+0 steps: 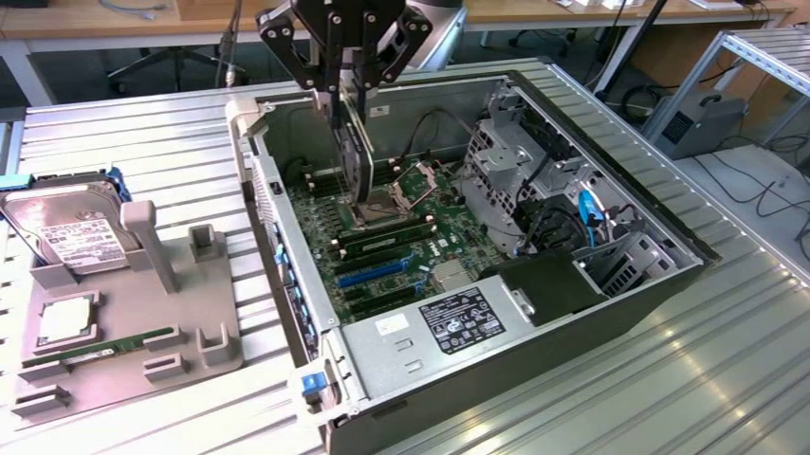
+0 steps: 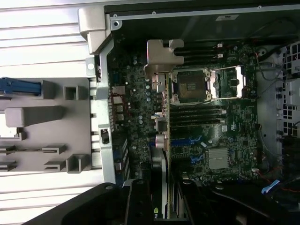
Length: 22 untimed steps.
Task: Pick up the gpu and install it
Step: 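Pick up the gpu and move the gpu toward the slot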
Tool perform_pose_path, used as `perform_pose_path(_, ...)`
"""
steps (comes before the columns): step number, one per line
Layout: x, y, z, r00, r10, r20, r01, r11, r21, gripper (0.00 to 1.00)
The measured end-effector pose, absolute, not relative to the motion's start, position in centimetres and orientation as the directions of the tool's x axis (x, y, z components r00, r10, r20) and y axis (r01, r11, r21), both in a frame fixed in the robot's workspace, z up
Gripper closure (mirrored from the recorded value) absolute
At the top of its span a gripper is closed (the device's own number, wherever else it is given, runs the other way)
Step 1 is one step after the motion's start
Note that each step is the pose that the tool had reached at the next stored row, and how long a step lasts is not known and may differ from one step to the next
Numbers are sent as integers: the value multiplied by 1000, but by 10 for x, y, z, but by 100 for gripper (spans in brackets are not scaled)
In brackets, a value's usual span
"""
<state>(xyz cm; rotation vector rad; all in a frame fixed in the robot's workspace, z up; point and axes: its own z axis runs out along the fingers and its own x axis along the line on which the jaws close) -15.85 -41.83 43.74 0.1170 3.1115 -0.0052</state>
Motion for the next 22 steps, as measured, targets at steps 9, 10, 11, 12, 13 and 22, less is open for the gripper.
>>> perform_pose_path(9,-147,-418,434,-997,75,-28,75,997,-2,73)
perform_pose_path(10,-146,-418,433,-997,75,-28,75,997,-2,73)
perform_pose_path(11,-145,-418,433,-997,75,-28,75,997,-2,73)
perform_pose_path(12,-144,-418,433,-997,75,-28,75,997,-2,73)
perform_pose_path(13,-143,-418,432,-997,75,-28,75,997,-2,73)
perform_pose_path(22,-132,-418,429,-997,75,-28,75,997,-2,73)
